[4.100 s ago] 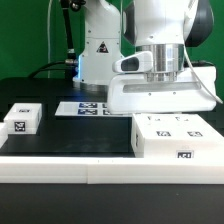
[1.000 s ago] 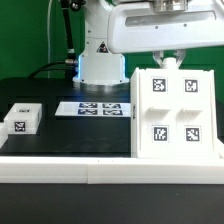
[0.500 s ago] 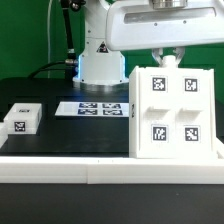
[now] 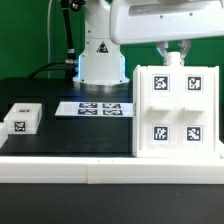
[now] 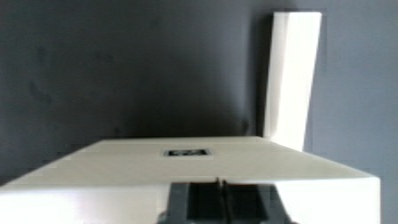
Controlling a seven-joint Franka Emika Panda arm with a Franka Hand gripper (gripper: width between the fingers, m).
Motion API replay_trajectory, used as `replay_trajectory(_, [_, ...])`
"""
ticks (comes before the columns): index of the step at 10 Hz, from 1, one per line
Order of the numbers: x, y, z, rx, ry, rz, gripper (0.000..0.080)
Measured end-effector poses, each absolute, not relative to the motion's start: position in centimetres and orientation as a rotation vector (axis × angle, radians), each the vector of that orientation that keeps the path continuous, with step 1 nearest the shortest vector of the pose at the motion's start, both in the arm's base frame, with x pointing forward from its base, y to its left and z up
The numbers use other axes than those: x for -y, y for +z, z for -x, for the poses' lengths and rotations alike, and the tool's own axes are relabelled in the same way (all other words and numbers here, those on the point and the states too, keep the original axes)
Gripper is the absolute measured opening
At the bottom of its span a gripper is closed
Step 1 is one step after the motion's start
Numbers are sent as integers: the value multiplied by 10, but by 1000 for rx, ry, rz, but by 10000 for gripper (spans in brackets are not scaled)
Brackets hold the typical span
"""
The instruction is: Assemble cabinet
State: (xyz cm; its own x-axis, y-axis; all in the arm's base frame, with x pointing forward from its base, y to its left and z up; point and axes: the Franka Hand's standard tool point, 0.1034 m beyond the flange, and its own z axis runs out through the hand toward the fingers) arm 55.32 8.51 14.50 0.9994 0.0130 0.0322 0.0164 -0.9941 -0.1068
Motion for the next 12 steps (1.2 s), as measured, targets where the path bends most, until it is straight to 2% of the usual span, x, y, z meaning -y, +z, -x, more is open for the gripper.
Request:
replay_trajectory(2, [-93, 146, -553, -33, -30, 3032, 2])
replay_trajectory(5, [-87, 122, -530, -28, -78, 3044, 2])
replay_trajectory(6, [-84, 120, -528, -8, -72, 3046, 2])
replay_trajectory(12, [-84, 137, -552, 21, -59, 3039, 2])
